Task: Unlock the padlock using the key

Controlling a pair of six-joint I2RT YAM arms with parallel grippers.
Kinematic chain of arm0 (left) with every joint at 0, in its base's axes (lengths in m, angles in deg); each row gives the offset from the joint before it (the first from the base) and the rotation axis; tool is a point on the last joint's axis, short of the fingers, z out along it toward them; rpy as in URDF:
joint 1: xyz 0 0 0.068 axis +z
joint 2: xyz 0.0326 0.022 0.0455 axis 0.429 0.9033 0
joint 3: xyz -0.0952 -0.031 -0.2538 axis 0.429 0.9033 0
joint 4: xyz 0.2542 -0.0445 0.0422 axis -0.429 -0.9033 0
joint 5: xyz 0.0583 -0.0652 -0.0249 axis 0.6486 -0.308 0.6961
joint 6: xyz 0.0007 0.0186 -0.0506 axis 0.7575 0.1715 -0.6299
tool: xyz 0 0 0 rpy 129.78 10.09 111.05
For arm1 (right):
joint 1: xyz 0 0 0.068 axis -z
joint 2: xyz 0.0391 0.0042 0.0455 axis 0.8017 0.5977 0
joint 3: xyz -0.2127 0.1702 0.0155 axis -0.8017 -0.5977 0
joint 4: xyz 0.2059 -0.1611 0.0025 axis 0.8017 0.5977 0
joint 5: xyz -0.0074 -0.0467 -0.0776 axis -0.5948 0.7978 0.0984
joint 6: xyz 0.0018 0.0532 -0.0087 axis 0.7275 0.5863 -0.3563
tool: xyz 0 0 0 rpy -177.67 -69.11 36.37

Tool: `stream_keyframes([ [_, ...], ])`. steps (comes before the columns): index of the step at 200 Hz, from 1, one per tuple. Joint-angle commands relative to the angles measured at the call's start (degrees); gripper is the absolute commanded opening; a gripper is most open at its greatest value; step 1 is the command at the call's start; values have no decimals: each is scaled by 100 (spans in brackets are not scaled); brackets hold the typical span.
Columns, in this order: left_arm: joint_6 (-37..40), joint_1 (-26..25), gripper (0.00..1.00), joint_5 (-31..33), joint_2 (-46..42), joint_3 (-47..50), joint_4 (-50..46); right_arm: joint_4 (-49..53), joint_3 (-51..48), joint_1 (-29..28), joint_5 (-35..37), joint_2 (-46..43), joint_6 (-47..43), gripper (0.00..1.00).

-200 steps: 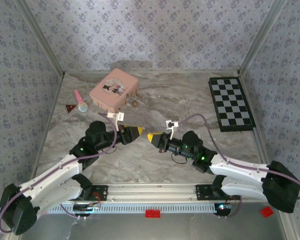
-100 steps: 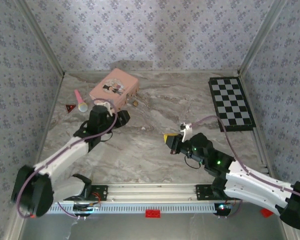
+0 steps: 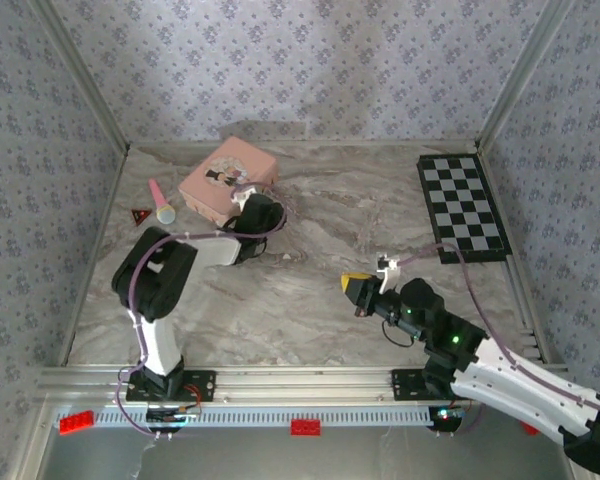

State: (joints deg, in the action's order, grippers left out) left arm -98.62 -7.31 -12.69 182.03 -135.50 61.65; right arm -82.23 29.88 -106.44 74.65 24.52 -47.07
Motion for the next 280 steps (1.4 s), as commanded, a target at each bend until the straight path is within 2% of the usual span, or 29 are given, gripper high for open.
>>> stream_keyframes([
  [1, -216, 46, 59, 404, 309, -521, 174, 495, -254, 58, -55, -469, -45, 0],
  [43, -527, 108, 58, 645, 851, -967, 88, 599, -447, 240, -249, -931, 10, 0],
  [91, -957, 125, 57, 1093, 1164, -1375, -464, 789, -474, 381, -446, -1150, -15, 0],
  [127, -1040, 216, 55, 1032, 1444, -1584, -379, 1064, -476, 488, -526, -1420, -19, 0],
  [200, -1257, 371, 40, 906, 1937, -2082, -498, 1189, -484, 660, -690, -1555, 10, 0],
  [239, -1362, 406, 26, 781, 1927, -2072, -503, 1234, -449, 716, -753, -1549, -3, 0],
  [280, -1311, 346, 11, 655, 1631, -1637, -287, 1119, -506, 800, -838, -1380, 212, 0],
])
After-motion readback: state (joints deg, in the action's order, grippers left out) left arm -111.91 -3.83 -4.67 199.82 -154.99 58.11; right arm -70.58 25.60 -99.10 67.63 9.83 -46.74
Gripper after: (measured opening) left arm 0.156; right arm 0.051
